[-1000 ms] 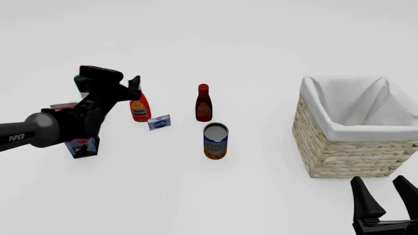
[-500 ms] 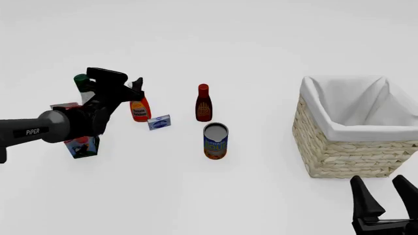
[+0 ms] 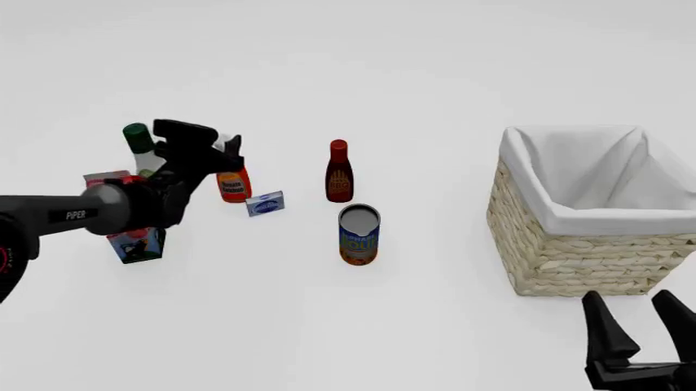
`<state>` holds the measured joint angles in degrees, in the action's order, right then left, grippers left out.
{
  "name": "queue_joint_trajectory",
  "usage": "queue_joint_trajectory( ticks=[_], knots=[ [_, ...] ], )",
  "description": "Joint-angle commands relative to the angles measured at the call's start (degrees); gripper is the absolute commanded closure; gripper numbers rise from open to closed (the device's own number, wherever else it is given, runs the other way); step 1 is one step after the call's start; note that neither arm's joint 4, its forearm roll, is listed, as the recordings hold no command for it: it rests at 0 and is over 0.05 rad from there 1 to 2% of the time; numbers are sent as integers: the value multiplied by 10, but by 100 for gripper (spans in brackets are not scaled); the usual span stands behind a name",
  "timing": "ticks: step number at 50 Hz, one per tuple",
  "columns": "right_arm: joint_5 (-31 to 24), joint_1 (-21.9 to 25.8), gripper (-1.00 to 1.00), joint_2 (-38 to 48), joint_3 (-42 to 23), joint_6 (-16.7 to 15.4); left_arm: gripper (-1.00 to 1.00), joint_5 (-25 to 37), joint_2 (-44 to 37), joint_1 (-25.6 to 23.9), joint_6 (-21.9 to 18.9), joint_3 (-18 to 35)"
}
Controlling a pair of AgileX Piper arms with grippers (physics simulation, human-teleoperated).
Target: Pick the ketchup and place it in the basket.
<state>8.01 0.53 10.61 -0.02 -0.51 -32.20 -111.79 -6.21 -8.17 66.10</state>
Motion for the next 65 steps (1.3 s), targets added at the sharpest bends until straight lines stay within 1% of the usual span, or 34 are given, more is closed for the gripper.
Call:
queue_joint_trajectory(
  ticks=[1, 42, 53, 65],
  knots=[
    [9, 0, -100, 12, 0, 0, -100, -2, -28, 4, 1, 16],
    [33, -3, -100, 45, 0, 4, -100, -1, -86, 8, 0, 62],
    [41, -1, -100, 54, 0, 4, -100, -3, -101, 14, -1, 69],
    [38, -1, -100, 51, 0, 5, -100, -5, -114, 13, 2, 75]
  ],
)
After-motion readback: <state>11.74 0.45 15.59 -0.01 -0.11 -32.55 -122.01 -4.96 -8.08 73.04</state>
